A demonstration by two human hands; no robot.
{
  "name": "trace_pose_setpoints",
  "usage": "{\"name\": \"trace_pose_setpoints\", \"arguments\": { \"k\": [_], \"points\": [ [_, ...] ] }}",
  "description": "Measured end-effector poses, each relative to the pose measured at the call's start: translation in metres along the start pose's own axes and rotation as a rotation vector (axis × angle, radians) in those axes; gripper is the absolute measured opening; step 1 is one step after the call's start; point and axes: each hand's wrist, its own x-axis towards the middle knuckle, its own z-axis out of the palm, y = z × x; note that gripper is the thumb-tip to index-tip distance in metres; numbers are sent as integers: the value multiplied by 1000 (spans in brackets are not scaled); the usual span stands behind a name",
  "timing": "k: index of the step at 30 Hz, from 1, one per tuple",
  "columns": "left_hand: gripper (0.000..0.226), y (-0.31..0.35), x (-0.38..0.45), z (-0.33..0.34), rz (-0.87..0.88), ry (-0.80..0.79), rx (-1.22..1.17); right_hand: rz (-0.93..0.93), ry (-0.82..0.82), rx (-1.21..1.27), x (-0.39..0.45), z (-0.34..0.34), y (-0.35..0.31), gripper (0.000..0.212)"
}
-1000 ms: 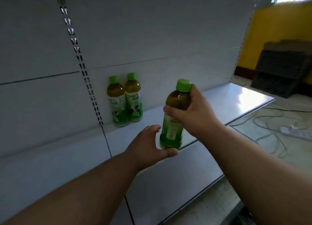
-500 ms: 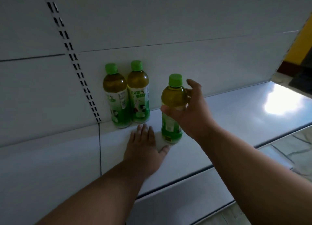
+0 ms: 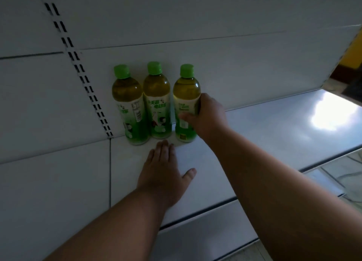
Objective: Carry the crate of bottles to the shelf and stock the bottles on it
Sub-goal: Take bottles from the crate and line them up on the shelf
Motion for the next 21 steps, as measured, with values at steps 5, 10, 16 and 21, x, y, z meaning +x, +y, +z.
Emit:
{"name": "trace_pose_setpoints", "arguments": {
  "k": [5, 10, 16, 21],
  "points": [
    [97, 1, 1, 3, 6, 3, 10, -6, -16, -4, 28, 11, -5, 54],
    [101, -1, 1, 5, 2, -6, 6, 12, -10, 18, 39, 16, -6, 55],
    [97, -5, 4, 3, 29, -55, -66, 67, 22, 9, -3, 7, 2, 80],
    [89, -14, -11, -30, 152, -100, -82, 80, 23, -211, -79, -27, 14, 68]
  ]
}}
